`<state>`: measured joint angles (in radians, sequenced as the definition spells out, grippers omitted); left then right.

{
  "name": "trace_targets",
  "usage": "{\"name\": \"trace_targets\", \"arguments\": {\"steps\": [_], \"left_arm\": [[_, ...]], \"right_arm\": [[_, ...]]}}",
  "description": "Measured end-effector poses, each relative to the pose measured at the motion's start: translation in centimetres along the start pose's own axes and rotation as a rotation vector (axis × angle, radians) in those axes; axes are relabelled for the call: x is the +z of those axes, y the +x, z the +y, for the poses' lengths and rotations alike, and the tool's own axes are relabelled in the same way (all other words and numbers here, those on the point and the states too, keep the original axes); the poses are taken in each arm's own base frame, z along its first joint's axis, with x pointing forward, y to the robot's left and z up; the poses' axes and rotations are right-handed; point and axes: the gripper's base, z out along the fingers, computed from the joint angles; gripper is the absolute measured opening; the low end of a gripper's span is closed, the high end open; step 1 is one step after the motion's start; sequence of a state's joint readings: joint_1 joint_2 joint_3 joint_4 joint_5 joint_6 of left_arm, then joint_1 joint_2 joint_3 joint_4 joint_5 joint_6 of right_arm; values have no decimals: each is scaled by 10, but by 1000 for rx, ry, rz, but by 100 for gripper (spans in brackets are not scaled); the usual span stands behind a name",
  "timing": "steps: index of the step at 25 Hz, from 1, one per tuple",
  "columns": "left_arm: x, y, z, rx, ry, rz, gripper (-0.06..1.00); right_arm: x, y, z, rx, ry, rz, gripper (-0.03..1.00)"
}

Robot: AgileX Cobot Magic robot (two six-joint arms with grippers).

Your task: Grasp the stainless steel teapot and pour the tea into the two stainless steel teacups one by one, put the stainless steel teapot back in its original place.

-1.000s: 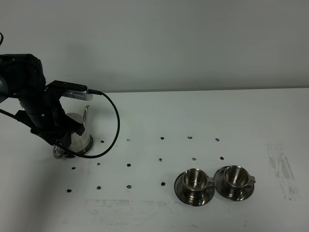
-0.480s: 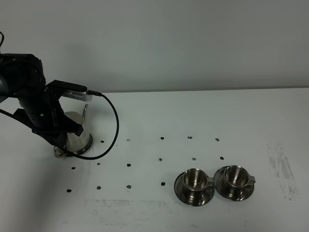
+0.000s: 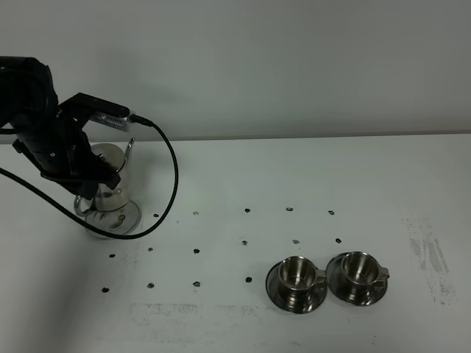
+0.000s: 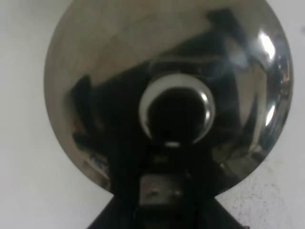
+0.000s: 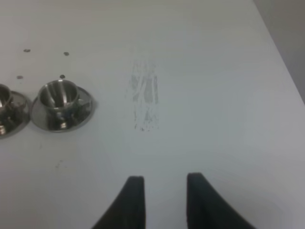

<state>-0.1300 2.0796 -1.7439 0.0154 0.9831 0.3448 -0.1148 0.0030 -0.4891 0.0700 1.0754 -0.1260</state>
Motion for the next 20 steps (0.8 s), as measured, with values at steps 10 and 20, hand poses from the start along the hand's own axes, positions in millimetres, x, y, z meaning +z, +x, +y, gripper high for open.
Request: {"name": "trace_targets", "arguments": {"steps": [10, 20], "left_arm": [[-30, -27, -47, 392, 39, -172, 26], [-30, -68, -100, 612, 123, -221, 26]], "right_arm": [[0, 0, 0, 0, 0, 0, 24], [0, 0, 0, 0, 0, 0, 24]]}}
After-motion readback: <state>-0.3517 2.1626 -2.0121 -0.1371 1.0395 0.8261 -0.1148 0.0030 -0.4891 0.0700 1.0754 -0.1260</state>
